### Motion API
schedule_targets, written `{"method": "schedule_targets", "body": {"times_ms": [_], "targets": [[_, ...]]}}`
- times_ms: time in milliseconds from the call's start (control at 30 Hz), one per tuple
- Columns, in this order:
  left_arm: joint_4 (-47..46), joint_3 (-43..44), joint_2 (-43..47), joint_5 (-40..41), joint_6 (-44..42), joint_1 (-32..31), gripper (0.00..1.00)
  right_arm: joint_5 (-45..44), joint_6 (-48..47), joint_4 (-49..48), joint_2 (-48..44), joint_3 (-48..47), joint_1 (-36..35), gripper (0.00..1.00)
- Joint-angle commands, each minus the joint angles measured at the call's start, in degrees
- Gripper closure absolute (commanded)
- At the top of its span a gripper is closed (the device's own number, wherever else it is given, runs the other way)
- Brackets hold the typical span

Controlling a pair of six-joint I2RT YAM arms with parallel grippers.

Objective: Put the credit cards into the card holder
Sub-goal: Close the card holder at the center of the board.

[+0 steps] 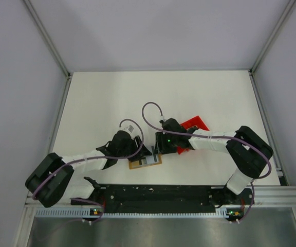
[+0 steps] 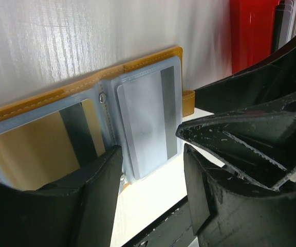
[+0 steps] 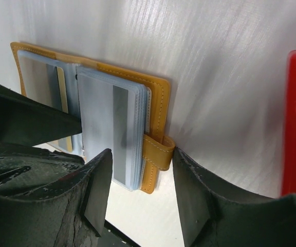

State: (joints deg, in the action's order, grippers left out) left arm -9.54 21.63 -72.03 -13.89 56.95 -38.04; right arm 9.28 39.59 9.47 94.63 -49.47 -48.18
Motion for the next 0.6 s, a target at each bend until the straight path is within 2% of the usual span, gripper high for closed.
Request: {"method": "schedule_targets", "body": {"times_ms": [0,200,300,400,567], "targets": [[-5.57,-0.18,-2.93,-1.84,0.97,-0.19,0.44,2.41,0.39,-2.00,1.17,0.69,0.46,0.49],[-11.19,0.17,-5.31,-4.65,2.29,-0.19,0.50,3.11,0.31,-2.27,1.26,0.87,0.37,0.49],[-9.80,0.87,-4.97,-4.13,1.50,-0.19,0.53,3.03,0.22,-2.27,1.09,1.05,0.37,0.49],[-6.12,1.22,-3.56,-2.99,0.62,-0.19,0.53,1.28,-0.04,-1.22,0.21,1.13,0.55,0.49],[3.89,3.68,1.18,1.14,-3.59,-0.19,0.45,-0.49,-2.50,-0.25,-3.83,1.92,2.21,0.49]]}}
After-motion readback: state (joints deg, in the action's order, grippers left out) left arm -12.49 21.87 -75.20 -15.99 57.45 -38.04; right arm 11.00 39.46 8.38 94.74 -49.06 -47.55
